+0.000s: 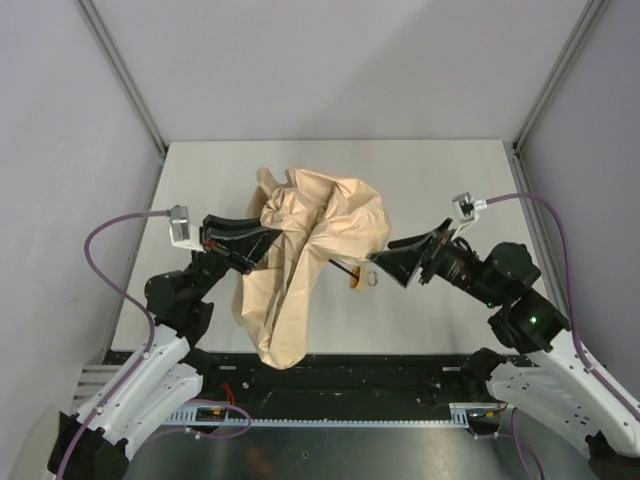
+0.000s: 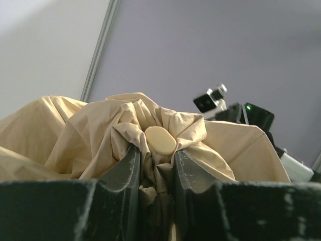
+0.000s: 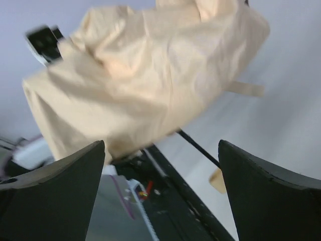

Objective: Put away the umbrella

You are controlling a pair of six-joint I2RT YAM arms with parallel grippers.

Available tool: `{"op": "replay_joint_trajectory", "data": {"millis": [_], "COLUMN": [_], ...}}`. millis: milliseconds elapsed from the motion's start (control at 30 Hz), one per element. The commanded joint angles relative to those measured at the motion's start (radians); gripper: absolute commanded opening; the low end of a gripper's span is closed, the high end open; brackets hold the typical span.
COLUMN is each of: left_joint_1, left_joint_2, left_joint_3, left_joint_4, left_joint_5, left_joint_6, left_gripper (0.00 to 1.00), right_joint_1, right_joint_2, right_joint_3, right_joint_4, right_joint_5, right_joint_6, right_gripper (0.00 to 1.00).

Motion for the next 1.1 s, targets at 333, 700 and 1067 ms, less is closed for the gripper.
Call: {"op": "replay_joint_trajectory", "data": {"millis": [333,700,1067], "left_joint_1": [0.008,0.009,0.007], "left_joint_2": [-0.072,0.009,0.101], "left_joint_3": [-0.024,-0.055,-0.016], "left_joint_4": [0.15,0.162,0.283], "left_joint_5": [0.076,-0.341,-0.375], "left_joint_6": [0.079,0.05,-0.088], "left_gripper": [0.0,0.0,0.0], "right_joint_1": [-0.183,0.078,0.39], "right_joint_2": [0.195,0.232,0.628], "right_joint_3": [-0.033,-0.06,-0.06], "right_joint_4": [0.643,0.904,1.142], "right_joint_5": [-0.508,-0.432,-0.323], "right_joint_6": [0.524,0.411,0.307], "right_gripper": [0.77,0.01,0.1]}}
